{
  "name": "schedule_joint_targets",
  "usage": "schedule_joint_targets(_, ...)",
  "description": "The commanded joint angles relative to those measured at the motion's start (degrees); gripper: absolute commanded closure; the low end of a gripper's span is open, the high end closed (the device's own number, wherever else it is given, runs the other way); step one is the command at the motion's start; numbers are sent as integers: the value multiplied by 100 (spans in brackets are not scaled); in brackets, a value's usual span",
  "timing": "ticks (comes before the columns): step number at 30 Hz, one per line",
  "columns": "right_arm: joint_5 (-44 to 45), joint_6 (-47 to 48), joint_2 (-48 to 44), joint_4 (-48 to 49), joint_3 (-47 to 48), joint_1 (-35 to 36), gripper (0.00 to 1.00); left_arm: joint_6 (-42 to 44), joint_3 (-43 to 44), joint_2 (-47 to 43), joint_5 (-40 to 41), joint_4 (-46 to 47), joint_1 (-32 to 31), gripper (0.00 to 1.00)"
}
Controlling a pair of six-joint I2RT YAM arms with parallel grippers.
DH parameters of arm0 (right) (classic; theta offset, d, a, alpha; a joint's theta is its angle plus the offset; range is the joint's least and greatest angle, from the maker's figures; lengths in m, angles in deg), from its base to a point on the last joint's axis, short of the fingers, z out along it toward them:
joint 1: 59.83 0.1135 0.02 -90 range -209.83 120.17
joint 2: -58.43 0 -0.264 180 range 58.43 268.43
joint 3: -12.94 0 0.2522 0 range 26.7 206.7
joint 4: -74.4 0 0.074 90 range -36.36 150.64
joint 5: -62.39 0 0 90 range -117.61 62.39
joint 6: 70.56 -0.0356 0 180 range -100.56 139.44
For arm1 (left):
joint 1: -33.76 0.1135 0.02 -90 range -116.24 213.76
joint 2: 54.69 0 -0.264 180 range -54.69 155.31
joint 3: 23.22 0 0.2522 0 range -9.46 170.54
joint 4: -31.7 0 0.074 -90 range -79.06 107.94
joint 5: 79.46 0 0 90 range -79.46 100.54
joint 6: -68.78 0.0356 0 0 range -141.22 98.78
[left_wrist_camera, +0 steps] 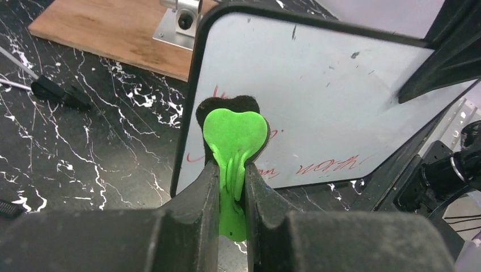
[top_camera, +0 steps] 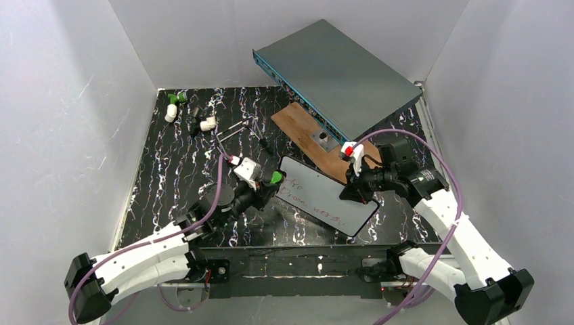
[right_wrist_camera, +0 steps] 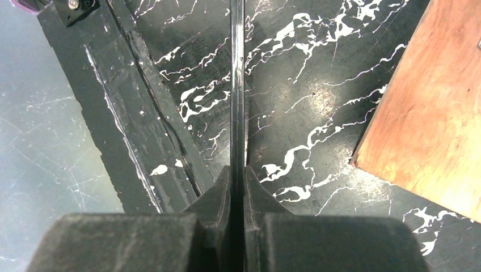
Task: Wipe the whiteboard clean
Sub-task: Erase the whiteboard using the whiteboard.
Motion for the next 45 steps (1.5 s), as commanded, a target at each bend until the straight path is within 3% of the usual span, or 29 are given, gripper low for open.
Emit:
schedule_joint_targets(1,147,292,-167,149,178,375,99,238,-197,-503,222,-151,-126,100)
schedule_joint_targets(11,1669,337,1281,-37,1676,1809,99,229,-462,-1868,1126,-1122,-175,100)
schedule_joint_targets(16,1582,-109,2299,-168,2763,2094,99,336,-745,-2079,1680,-1006,-179,100)
schedule_joint_targets(19,1433,-310,2774,-239,3161,2129,99,726,-918,-1984,1884,-471,-184,100)
schedule_joint_targets(22,1191,-485,3112,-292,3400,2135,99,1157,-1090,-1486,2622,215,-184,100)
schedule_joint_targets(28,1035,-620,3351,-204,3340,2130,99,1868,-1669,-439,3408,2407,-150,100)
schedule_joint_targets(35,1015,-697,3486,-193,3347,2131,99,1233,-1626,488,2689,2631,531,100)
schedule_joint_targets(40,1086,-750,3487,-141,3287,2122,99,929,-1426,377,2116,2382,1133,100)
schedule_joint_targets(45,1134,-804,3517,-144,3330,2117,99,896,-1028,321,1528,1989,1285,100)
